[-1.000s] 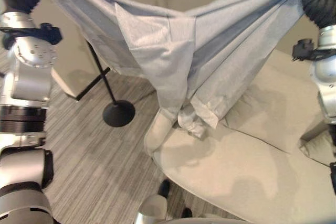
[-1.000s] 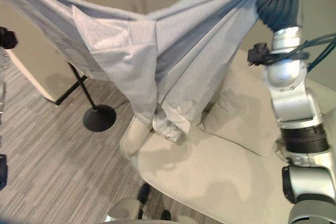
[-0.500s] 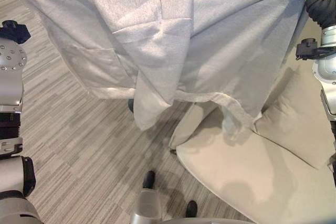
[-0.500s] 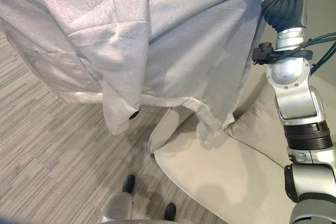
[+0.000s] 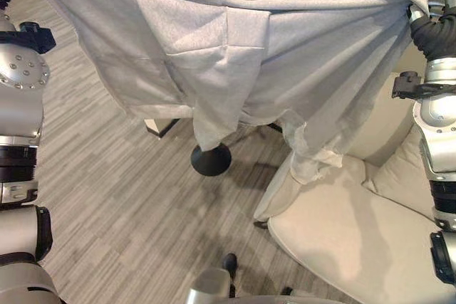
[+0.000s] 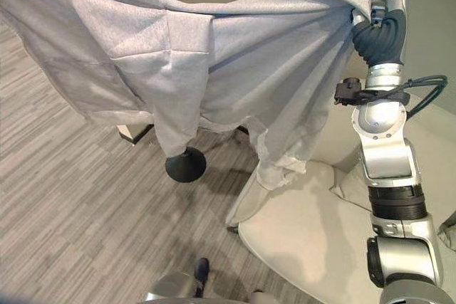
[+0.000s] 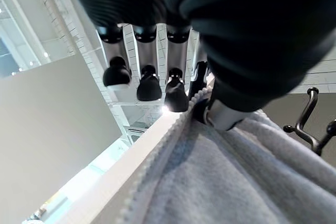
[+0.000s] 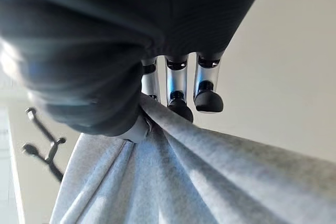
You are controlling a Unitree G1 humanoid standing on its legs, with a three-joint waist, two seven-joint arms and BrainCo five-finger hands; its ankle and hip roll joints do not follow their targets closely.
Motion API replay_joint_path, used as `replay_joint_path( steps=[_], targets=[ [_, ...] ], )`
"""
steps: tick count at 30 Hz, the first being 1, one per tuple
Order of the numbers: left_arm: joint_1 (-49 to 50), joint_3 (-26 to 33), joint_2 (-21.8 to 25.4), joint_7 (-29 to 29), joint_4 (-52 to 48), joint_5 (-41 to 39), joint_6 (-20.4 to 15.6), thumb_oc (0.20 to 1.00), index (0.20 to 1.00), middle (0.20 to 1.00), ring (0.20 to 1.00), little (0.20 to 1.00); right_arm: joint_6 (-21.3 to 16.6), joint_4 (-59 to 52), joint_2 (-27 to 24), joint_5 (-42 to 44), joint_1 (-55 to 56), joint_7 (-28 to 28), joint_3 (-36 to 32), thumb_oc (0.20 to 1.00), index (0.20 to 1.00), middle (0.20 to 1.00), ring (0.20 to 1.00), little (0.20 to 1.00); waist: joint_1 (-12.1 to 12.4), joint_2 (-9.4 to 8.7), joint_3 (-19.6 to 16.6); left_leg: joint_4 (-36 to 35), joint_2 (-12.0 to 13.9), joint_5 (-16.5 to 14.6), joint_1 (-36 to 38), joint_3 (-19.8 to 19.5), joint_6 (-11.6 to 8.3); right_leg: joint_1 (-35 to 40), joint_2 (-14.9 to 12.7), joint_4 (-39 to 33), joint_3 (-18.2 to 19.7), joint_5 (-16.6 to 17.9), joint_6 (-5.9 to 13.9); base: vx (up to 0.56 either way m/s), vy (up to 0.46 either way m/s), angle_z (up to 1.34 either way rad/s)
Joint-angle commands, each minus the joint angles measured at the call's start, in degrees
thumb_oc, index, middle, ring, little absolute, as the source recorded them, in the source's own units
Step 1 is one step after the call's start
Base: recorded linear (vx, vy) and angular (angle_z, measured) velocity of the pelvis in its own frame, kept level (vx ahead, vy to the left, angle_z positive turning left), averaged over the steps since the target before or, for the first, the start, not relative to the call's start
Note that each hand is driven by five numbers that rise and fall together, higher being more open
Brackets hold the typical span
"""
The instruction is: Hang the clothes on the sofa on the clothes rack.
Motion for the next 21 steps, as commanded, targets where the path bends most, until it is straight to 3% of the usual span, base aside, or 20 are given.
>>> replay_joint_path(
  steps=[1, 15, 16, 18, 21],
  targets=[
    [1.4, 5.5, 2.4, 2.5, -1.7, 0.9, -0.2, 0.200, 0.200, 0.200, 0.200, 0.200, -1.3, -0.7, -0.3, -0.5, -4.5, -1.7, -4.4, 0.200, 0.200, 0.200, 0.200, 0.200, 1.6, -4.03, -3.3, -3.7, 3.3, -1.1, 3.1, -3.5, -6.03, 5.4, -1.4, -11.9, -1.7, 7.2, -1.67, 0.06, -0.100, 0.20],
    [4.0, 7.1, 1.6, 2.1, -3.4, 0.7, -1.3, 0.200, 0.200, 0.200, 0.200, 0.200, -2.1, 0.2, 0.5, 2.0, -5.3, -0.8, -3.9, 0.200, 0.200, 0.200, 0.200, 0.200, 2.0, -3.22, -5.2, -3.7, 6.8, -0.1, 2.1, -2.0, -5.31, 4.9, -0.3, -12.4, -3.8, 5.1, -0.64, 0.05, -0.081, 0.03],
    [4.2, 6.8, 1.3, 1.6, -4.1, 1.0, -1.1, 0.200, 0.200, 0.200, 0.200, 0.200, -2.1, 0.4, 0.7, 2.5, -5.0, -0.8, -3.9, 0.200, 0.200, 0.200, 0.200, 0.200, 1.9, -2.89, -5.2, -3.7, 7.8, 1.3, 2.8, -1.8, -5.46, 5.1, 0.0, -12.4, -4.0, 5.0, -0.62, 0.08, -0.059, 0.02],
    [4.4, 7.0, 0.8, 1.2, -5.0, 1.5, -1.0, 0.200, 0.200, 0.200, 0.200, 0.200, -2.2, 0.2, 0.6, 2.8, -4.9, -1.1, -4.1, 0.200, 0.200, 0.200, 0.200, 0.200, 1.8, -2.63, -4.6, -0.3, 8.7, 2.5, 2.3, -1.5, -5.94, 5.7, -0.1, -12.4, -4.4, 4.9, -0.74, 0.05, -0.087, 0.13],
    [3.5, 6.8, -0.2, 1.1, -6.1, 1.3, -1.6, 0.200, 0.200, 0.200, 0.200, 0.200, -2.1, 0.1, 0.1, 3.1, -5.9, -1.5, -3.7, 0.200, 0.200, 0.200, 0.200, 0.200, 2.3, -3.04, -2.2, 10.0, 9.6, 1.2, -3.3, -1.5, -6.61, 7.5, -1.3, -12.4, -5.2, 5.1, -1.05, -0.02, -0.099, 0.29]
  ],
)
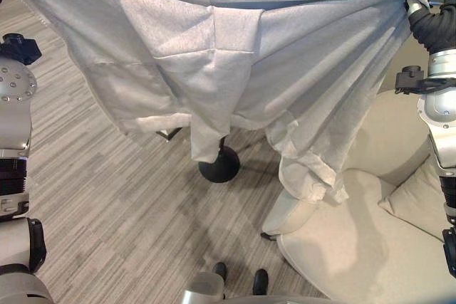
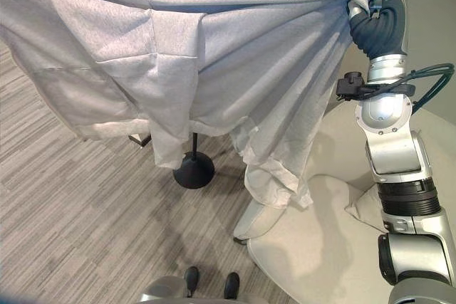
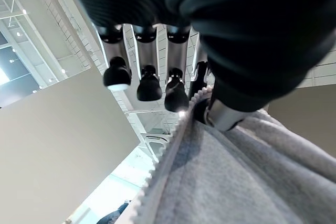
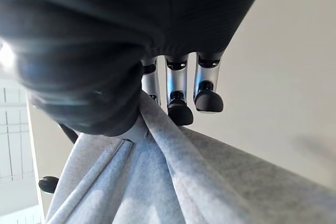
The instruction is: Hang the clothes on the sofa on the clothes rack.
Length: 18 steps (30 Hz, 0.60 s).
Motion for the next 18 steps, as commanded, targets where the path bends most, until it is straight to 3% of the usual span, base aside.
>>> replay_joint_path(
  steps=[1, 4, 5, 7, 11, 18],
  targets=[
    [-3.0, 1.5, -0.7, 1.3, -1.8, 0.8, -1.9, 0.200, 0.200, 0.200, 0.200, 0.200, -1.1, -0.7, -2.9, 1.2, -3.8, -2.3, -4.0, 0.200, 0.200, 0.200, 0.200, 0.200, 1.9, 1.72, -1.1, 3.0, 10.8, 3.6, -5.6, 4.5, -4.20, 1.0, -1.0, 0.2, -2.3, -5.3, -0.47, 0.04, -0.041, 0.24],
    [-4.0, 0.8, 0.2, 1.3, -1.1, 0.7, -1.4, 0.200, 0.200, 0.200, 0.200, 0.200, -1.1, -0.6, -3.1, 0.5, -3.6, -2.5, -4.7, 0.200, 0.200, 0.200, 0.200, 0.200, 3.4, 2.02, -0.9, -2.2, 11.0, 4.2, -7.5, 2.9, -4.03, 1.8, -0.5, 0.2, -1.4, -5.6, -0.72, 0.08, 0.074, 0.37],
    [-4.6, 0.4, 0.9, 1.6, -0.1, 0.2, -1.1, 0.200, 0.200, 0.200, 0.200, 0.200, -1.1, 0.0, -2.9, 0.2, -3.8, -2.7, -4.9, 0.200, 0.200, 0.200, 0.200, 0.200, 4.9, 2.09, -0.9, -8.4, 11.2, 5.8, -8.0, 0.1, -4.85, 2.5, -0.4, 0.2, -0.4, -5.8, -0.87, 0.10, 0.151, 0.41],
    [-5.4, 0.4, 2.3, 1.9, 0.3, -0.2, -1.0, 0.200, 0.200, 0.200, 0.200, 0.200, -1.1, 0.3, -2.5, 0.0, -4.5, -3.0, -4.6, 0.200, 0.200, 0.200, 0.200, 0.200, 6.2, 1.60, -0.1, -9.5, 11.2, 5.8, -9.1, -1.2, -5.83, 3.5, -1.3, 0.2, 0.9, -5.4, -1.14, 0.07, 0.224, -0.20],
    [-5.2, 1.0, 2.9, 1.5, 0.3, 0.8, -1.3, 0.200, 0.200, 0.200, 0.200, 0.200, -1.2, -0.3, -2.2, 0.1, -3.6, -2.7, -5.0, 0.200, 0.200, 0.200, 0.200, 0.200, 5.9, 1.45, -2.7, -9.7, 11.1, 7.0, -6.0, -1.2, -6.51, 3.5, -3.6, 0.2, 2.8, -4.5, -1.81, 0.07, 0.320, -0.53],
    [-5.3, -0.2, 2.4, 1.9, 0.9, 1.5, -1.4, 0.200, 0.200, 0.200, 0.200, 0.200, -0.8, -3.0, -1.3, 0.0, -0.9, -3.5, -8.0, 0.200, 0.200, 0.200, 0.200, 0.200, 4.9, 0.27, -4.9, -9.7, 6.2, 5.4, -2.0, 0.4, -5.98, 3.6, -9.3, 0.3, 2.5, -2.2, -1.47, 0.08, 0.301, -0.23]
  ],
)
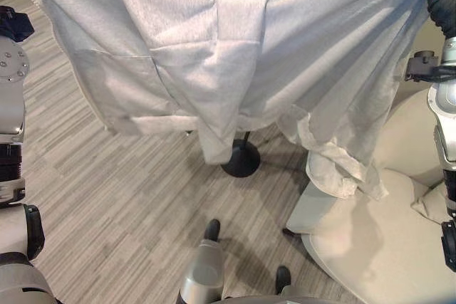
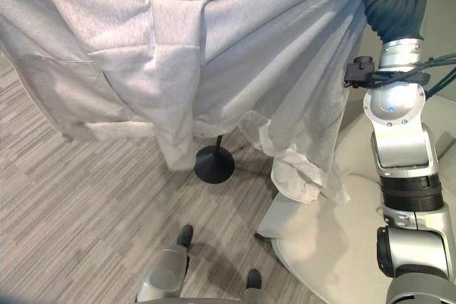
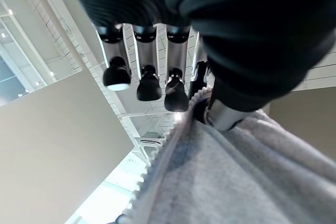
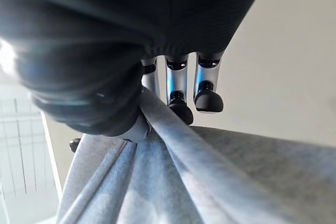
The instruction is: Hang the clothes on the sofa on the clothes rack.
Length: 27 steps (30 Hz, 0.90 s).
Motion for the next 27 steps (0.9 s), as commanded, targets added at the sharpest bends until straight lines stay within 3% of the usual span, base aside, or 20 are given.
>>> replay_joint_path(
  steps=[1, 3, 6, 9, 10, 11, 16, 27],
  targets=[
    [2.1, 2.8, 0.6, 1.7, -0.3, 1.7, -0.7, 0.200, 0.200, 0.200, 0.200, 0.200, -1.4, 1.5, -1.2, -0.1, 0.7, -2.7, -2.3, 0.200, 0.200, 0.200, 0.200, 0.200, -0.1, 1.80, -9.9, -14.2, 1.8, 2.6, 9.9, -1.3, -2.13, 3.7, 2.5, -4.4, -4.1, 4.5, 4.55, 0.09, 0.265, -0.08],
    [3.5, 4.2, 0.5, 1.7, -1.6, 2.2, -0.5, 0.200, 0.200, 0.200, 0.200, 0.200, -1.1, 0.9, -0.6, -0.4, 1.4, -2.0, -1.7, 0.200, 0.200, 0.200, 0.200, 0.200, 0.0, 2.27, -9.5, -14.2, 1.4, 2.2, 11.5, -1.1, -1.87, 2.7, 1.7, -0.6, -3.9, 4.8, 4.40, 0.07, 0.242, -0.20],
    [5.9, 6.3, 0.5, 1.9, -3.4, 2.3, -0.4, 0.200, 0.200, 0.200, 0.200, 0.200, -0.7, -0.8, -0.8, -0.6, 2.7, -1.0, -1.0, 0.200, 0.200, 0.200, 0.200, 0.200, -0.7, 4.42, -7.5, -14.2, 2.0, 2.1, 14.0, -0.7, -1.76, 0.6, 3.1, 5.2, -3.2, 4.2, 4.34, 0.02, 0.164, -0.34],
    [7.1, 7.6, 0.6, 2.7, -2.3, 1.9, -0.4, 0.200, 0.200, 0.200, 0.200, 0.200, -1.0, -0.9, -2.8, -0.5, 3.5, -0.8, -1.2, 0.200, 0.200, 0.200, 0.200, 0.200, -2.4, 4.76, -6.2, -14.2, 1.4, 0.8, 16.2, -1.2, -1.21, -3.4, 5.8, 0.5, -4.1, 3.7, 4.61, 0.06, 0.026, -0.30],
    [7.5, 7.0, 2.3, 2.4, -1.9, 2.6, 1.0, 0.200, 0.200, 0.200, 0.200, 0.200, 0.1, 3.9, -7.2, -2.9, 3.4, -2.8, -0.2, 0.200, 0.200, 0.200, 0.200, 0.200, -2.9, 4.38, -5.7, -14.2, 1.7, 1.0, 16.1, -0.1, -0.93, -3.7, 6.6, -2.0, -4.6, 2.8, 4.12, 0.06, -0.065, -0.11],
    [7.8, 7.2, 3.7, 2.5, -1.5, 1.4, 0.6, 0.200, 0.200, 0.200, 0.200, 0.200, 0.3, 4.1, -9.1, -2.7, 1.5, -1.4, -1.9, 0.200, 0.200, 0.200, 0.200, 0.200, -3.1, 4.12, -6.0, -14.2, 1.2, 0.2, 16.1, -1.6, -0.73, -3.4, 6.6, -3.4, -3.5, 3.3, 3.91, 0.06, -0.066, 0.04],
    [7.3, 8.2, -1.4, 2.4, -3.2, 1.9, -0.7, 0.200, 0.200, 0.200, 0.200, 0.200, -1.7, 0.8, -3.6, 0.8, 1.6, -2.0, -2.3, 0.200, 0.200, 0.200, 0.200, 0.200, -3.5, 3.68, -7.1, -14.2, 2.2, 0.2, 14.9, -0.7, -0.34, -3.7, 6.8, -5.3, -4.0, 3.7, 5.44, 0.02, -0.090, 0.32],
    [8.7, 8.9, -2.7, 2.5, -3.2, 1.4, -1.4, 0.200, 0.200, 0.200, 0.200, 0.200, -2.0, -1.6, -1.3, -0.2, 4.2, -1.0, -4.0, 0.200, 0.200, 0.200, 0.200, 0.200, -3.7, 3.35, -8.7, -14.2, 4.2, 0.5, 13.3, 0.5, -0.61, -2.4, 7.1, -5.3, -5.8, 3.0, 5.98, 0.03, -0.055, 0.01]
  ],
)
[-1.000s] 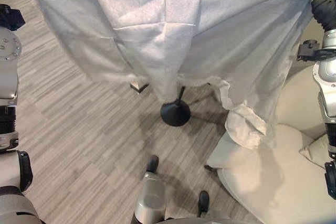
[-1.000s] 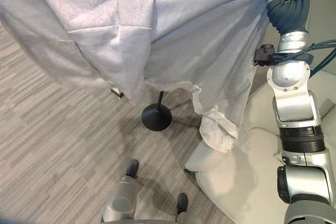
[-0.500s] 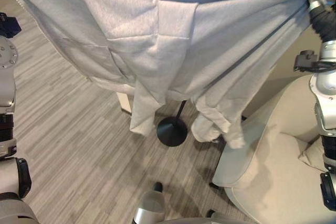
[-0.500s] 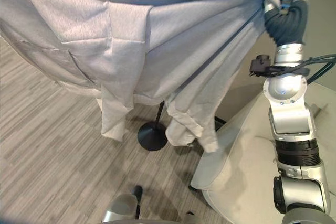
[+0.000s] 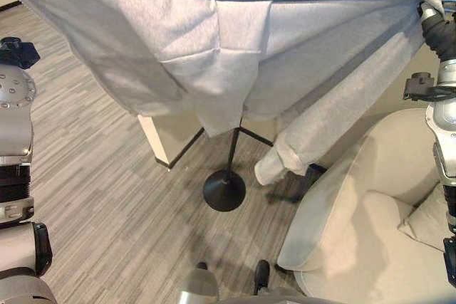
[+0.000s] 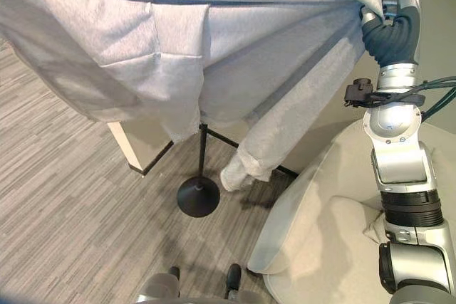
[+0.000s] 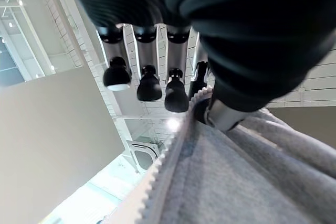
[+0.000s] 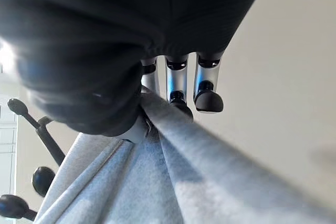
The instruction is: Hang the clothes on the sofa on the clothes rack.
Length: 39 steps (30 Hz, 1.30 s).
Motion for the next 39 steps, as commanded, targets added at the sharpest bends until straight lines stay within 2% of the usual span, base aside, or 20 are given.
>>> replay_joint_path(
  steps=[1, 5, 13, 17, 20, 21, 22, 24, 26, 28, 32, 39],
  targets=[
    [-0.5, 2.6, 0.8, 1.5, -0.4, 1.4, -1.1, 0.200, 0.200, 0.200, 0.200, 0.200, -1.4, -2.4, -1.3, -0.2, -1.5, -1.5, -4.9, 0.200, 0.200, 0.200, 0.200, 0.200, 0.5, 3.45, -2.7, -13.2, 0.9, 6.2, 4.4, -0.1, 1.93, 3.6, -3.8, 0.3, -0.9, -4.2, 1.10, 0.03, -0.009, 0.10],
    [2.1, 5.7, -0.3, 2.3, -1.7, 1.5, -1.1, 0.200, 0.200, 0.200, 0.200, 0.200, -1.7, -4.7, 1.2, -2.0, 0.6, -1.1, -6.7, 0.200, 0.200, 0.200, 0.200, 0.200, 0.7, 3.44, -2.9, -13.2, 1.4, 6.2, 4.8, 0.4, 1.67, 4.3, -4.1, 0.3, -1.0, -4.1, 1.26, 0.05, 0.008, 0.06],
    [3.8, 9.1, -0.6, 3.9, -2.2, 1.6, -0.9, 0.200, 0.200, 0.200, 0.200, 0.200, -1.6, -7.0, 1.1, -3.7, 0.0, -1.4, -6.7, 0.200, 0.200, 0.200, 0.200, 0.200, 0.7, 3.77, -3.1, -13.2, 1.5, 6.2, 5.6, 0.8, 1.34, 4.8, -4.5, 0.3, -0.8, -4.1, 1.44, 0.01, 0.008, -0.01],
    [-0.3, 6.0, 4.1, 4.7, 2.4, -0.1, -1.4, 0.200, 0.200, 0.200, 0.200, 0.200, -1.5, -1.8, -4.5, -2.8, -5.6, -2.5, -2.2, 0.200, 0.200, 0.200, 0.200, 0.200, 0.7, 3.79, -3.4, -13.2, 1.5, 6.1, 5.8, 0.8, 1.17, 5.0, -4.7, 0.3, -0.7, -4.0, 1.56, 0.00, 0.000, 0.00],
    [-9.5, -3.8, 11.8, 5.2, 11.7, -3.1, -1.9, 0.200, 0.200, 0.200, 0.200, 0.200, -0.2, 11.1, -14.6, -1.6, -15.6, -3.3, 9.1, 0.200, 0.200, 0.200, 0.200, 0.200, 0.8, 3.47, -3.3, -13.2, 1.3, 5.9, 6.0, 0.9, 1.04, 5.2, -4.8, 0.3, -0.6, -4.0, 1.62, 0.00, 0.000, 0.00],
    [-21.5, -17.2, 17.4, 5.2, 18.9, -4.0, -1.9, 0.200, 0.200, 0.200, 0.200, 0.200, 0.4, 21.8, -21.6, -2.4, -28.6, -2.2, 25.5, 0.200, 0.200, 0.200, 0.200, 0.200, 0.6, 3.40, -2.4, -13.2, 1.3, 5.7, 6.1, 1.0, 1.01, 5.2, -4.8, 0.3, -0.3, -4.0, 1.65, 0.00, 0.000, 0.00],
    [-30.9, -27.5, 18.1, 4.9, 24.4, -5.5, -2.4, 0.200, 0.200, 0.200, 0.200, 0.200, 0.4, 28.0, -23.6, -1.6, -37.4, -1.8, 35.1, 0.200, 0.200, 0.200, 0.200, 0.200, 0.4, 3.36, -1.5, -13.2, 1.3, 5.5, 6.1, 1.1, 0.95, 5.1, -4.8, 0.3, -0.2, -4.0, 1.62, 0.00, 0.000, 0.00],
    [-37.7, -34.6, 17.5, 4.5, 28.0, -6.5, -2.4, 0.200, 0.200, 0.200, 0.200, 0.200, 0.7, 33.2, -24.1, -1.5, -43.4, -1.5, 42.5, 0.200, 0.200, 0.200, 0.200, 0.200, 0.3, 3.24, -1.1, -13.2, 1.2, 5.4, 6.0, 1.2, 0.94, 5.0, -4.7, 0.3, -0.2, -4.1, 1.57, 0.00, 0.000, 0.00],
    [-48.7, -46.0, 16.2, 3.9, 33.4, -7.9, -2.5, 0.200, 0.200, 0.200, 0.200, 0.200, 0.6, 38.5, -23.2, -0.4, -49.7, -0.4, 50.0, 0.200, 0.200, 0.200, 0.200, 0.200, 0.4, 3.21, -0.1, -13.2, 1.1, 5.4, 5.7, 1.1, 0.95, 4.6, -4.7, 0.3, -0.2, -4.1, 1.43, -0.01, 0.015, -0.01],
    [-63.7, -62.0, 12.5, 2.4, 41.3, -9.2, -2.3, 0.200, 0.200, 0.200, 0.200, 0.200, 0.9, 48.3, -20.0, 0.0, -58.4, 0.2, 59.0, 0.200, 0.200, 0.200, 0.200, 0.200, 0.9, 2.55, 2.3, -13.2, 0.9, 5.5, 4.9, 0.9, 1.03, 3.7, -4.4, 0.3, 0.1, -4.3, 1.30, -0.04, 0.047, 0.01],
    [-69.5, -70.3, 9.3, -0.3, 46.2, -8.7, -1.8, 0.200, 0.200, 0.200, 0.200, 0.200, 1.6, 54.7, -16.2, -0.3, -61.1, 1.3, 61.7, 0.200, 0.200, 0.200, 0.200, 0.200, 1.3, 2.04, 5.6, -13.2, 0.9, 5.9, 3.6, 0.6, 1.03, 2.4, -4.1, 0.3, 0.4, -4.5, 1.14, -0.05, 0.028, 0.01],
    [-65.1, -67.2, 7.7, -2.4, 48.6, -7.8, -1.3, 0.200, 0.200, 0.200, 0.200, 0.200, 1.5, 57.9, -13.4, -1.1, -58.0, 2.6, 59.5, 0.200, 0.200, 0.200, 0.200, 0.200, 1.5, 1.73, 9.2, -13.2, 0.6, 5.9, 2.2, 0.4, 1.08, 0.8, -3.8, 0.3, 0.8, -5.0, 1.01, -0.04, 0.027, -0.03]
  ],
)
